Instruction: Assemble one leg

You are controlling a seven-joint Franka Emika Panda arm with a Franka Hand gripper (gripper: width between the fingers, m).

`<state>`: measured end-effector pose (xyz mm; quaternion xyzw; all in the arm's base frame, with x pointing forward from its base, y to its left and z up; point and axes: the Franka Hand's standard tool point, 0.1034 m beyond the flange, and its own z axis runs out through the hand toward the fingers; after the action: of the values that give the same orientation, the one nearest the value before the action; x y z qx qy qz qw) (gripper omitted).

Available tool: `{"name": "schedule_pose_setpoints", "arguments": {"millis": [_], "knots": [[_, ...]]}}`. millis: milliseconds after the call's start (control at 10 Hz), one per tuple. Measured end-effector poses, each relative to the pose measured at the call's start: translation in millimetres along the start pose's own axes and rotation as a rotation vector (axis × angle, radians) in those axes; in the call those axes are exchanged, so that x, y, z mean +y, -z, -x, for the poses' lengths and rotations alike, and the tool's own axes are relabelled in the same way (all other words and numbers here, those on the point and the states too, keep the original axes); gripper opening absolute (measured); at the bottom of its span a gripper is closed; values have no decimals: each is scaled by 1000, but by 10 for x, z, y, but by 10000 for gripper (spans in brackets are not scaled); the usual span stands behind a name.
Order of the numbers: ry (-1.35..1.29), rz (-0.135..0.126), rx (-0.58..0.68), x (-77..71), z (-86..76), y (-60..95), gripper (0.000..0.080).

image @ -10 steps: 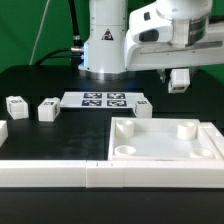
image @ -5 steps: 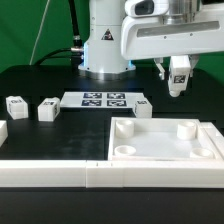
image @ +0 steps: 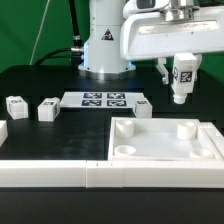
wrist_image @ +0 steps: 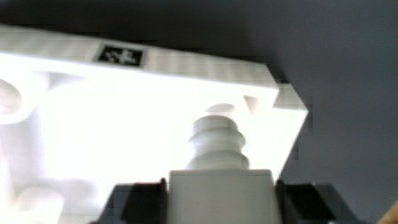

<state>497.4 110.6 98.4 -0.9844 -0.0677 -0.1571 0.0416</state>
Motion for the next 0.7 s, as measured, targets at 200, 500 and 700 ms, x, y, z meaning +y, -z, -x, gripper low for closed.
{"name": "schedule_pose_setpoints", "arguments": {"millis": [200, 500, 700], "knots": [[14, 0, 1, 2, -8, -5, 290], [14, 0, 0, 3, -7, -8, 290], [43, 0, 11, 58, -216, -97, 290]]}}
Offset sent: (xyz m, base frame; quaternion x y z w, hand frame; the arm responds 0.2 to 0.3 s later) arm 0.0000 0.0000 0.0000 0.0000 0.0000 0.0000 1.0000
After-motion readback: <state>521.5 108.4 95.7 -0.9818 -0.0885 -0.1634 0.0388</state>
